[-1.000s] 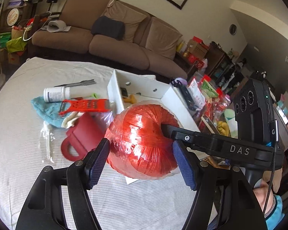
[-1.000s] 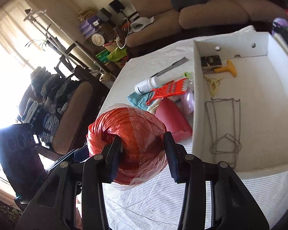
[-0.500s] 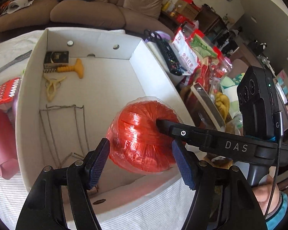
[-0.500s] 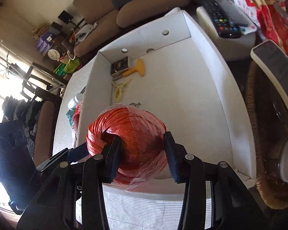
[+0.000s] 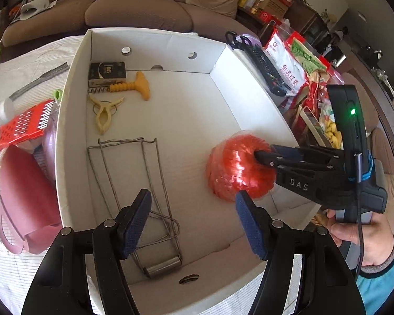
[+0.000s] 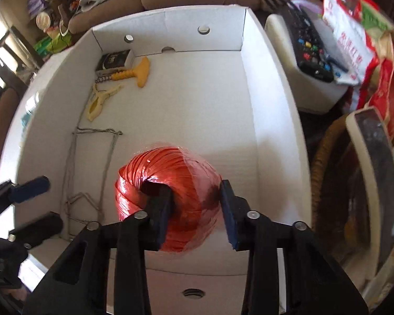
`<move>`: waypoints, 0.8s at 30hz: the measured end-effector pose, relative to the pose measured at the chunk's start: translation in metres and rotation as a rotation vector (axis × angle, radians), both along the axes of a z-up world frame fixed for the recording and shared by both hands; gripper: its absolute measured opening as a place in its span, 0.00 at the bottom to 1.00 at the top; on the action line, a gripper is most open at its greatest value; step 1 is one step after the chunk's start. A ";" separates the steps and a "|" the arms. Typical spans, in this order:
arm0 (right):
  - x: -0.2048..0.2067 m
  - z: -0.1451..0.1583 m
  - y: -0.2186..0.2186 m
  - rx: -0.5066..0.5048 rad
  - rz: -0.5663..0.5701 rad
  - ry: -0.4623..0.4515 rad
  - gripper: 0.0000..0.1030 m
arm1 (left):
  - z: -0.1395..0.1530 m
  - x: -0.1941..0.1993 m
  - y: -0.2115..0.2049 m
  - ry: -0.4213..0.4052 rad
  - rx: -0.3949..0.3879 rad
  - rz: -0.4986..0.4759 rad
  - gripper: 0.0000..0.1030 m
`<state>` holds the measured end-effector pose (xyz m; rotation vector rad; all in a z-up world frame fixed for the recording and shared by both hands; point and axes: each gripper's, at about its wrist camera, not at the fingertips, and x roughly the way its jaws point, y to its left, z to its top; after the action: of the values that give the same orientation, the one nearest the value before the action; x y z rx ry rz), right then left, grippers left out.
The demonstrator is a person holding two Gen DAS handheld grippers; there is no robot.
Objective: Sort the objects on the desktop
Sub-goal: 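Carry the red twine ball with the right gripper into the white box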
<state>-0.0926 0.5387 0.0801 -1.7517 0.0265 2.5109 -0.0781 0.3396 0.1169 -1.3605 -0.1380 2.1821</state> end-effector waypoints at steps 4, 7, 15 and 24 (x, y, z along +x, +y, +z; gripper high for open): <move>0.001 -0.001 -0.021 0.198 0.078 -0.011 0.24 | 0.010 0.006 -0.003 0.013 0.031 -0.006 0.67; 0.007 0.007 -0.031 0.087 0.090 -0.020 0.25 | 0.017 0.011 -0.005 0.024 0.037 -0.009 0.67; 0.027 0.022 -0.018 -0.361 0.007 -0.023 0.27 | 0.020 0.016 -0.014 0.007 0.031 -0.013 0.67; 0.049 0.060 0.021 -0.239 -0.034 0.086 0.29 | -0.010 -0.004 0.027 -0.049 -0.157 -0.055 0.67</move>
<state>-0.0435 0.5593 0.1400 -1.7016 0.3731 2.6501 -0.0816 0.3669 0.1069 -1.4865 0.0530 2.1519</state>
